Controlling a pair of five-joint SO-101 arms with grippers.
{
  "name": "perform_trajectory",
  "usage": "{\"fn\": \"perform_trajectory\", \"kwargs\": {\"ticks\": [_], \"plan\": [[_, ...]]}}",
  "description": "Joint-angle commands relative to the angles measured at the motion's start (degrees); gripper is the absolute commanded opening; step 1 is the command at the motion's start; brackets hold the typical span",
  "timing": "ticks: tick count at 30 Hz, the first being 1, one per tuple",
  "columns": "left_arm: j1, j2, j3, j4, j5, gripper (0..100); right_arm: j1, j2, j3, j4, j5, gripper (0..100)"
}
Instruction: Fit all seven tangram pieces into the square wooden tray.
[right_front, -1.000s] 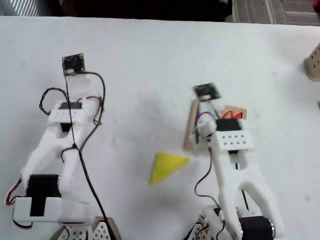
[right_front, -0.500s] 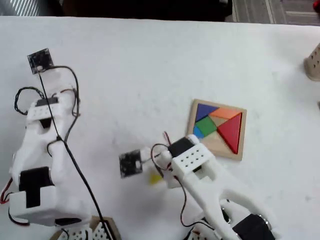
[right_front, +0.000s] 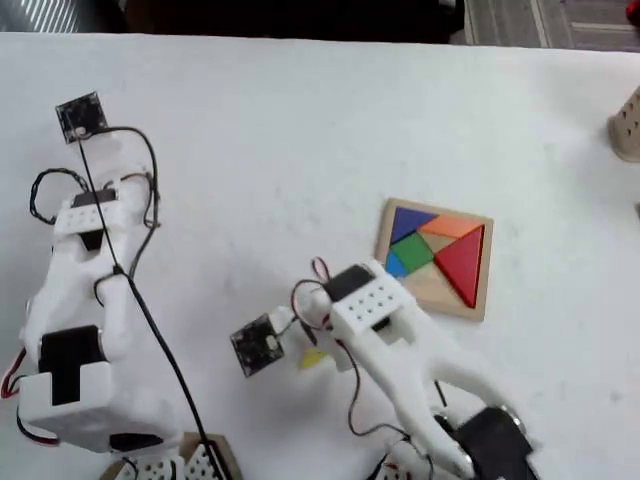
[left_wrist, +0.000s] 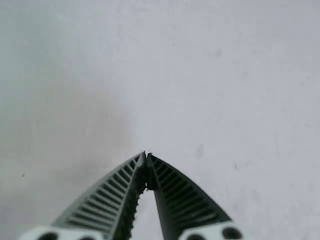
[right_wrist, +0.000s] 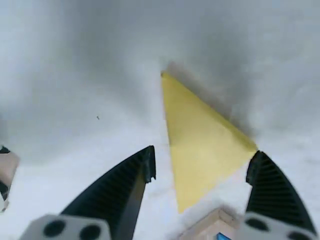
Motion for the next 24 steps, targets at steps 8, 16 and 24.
{"fn": "perform_trajectory", "kwargs": {"ticks": [8, 16, 24], "plan": [[-0.48, -0.31, -3.69, 0.26, 0.44, 2, 3.03, 14.99, -14.07, 5.23, 0.53, 37.5], [-0.48, -0.31, -3.60, 0.26, 0.26, 2, 4.44, 15.16, -7.56, 0.57, 1.41, 36.5], [-0.04, -0.31, -3.43, 0.26, 0.26, 2, 3.47, 15.52, -8.26, -4.79, -6.07, 32.9]]}}
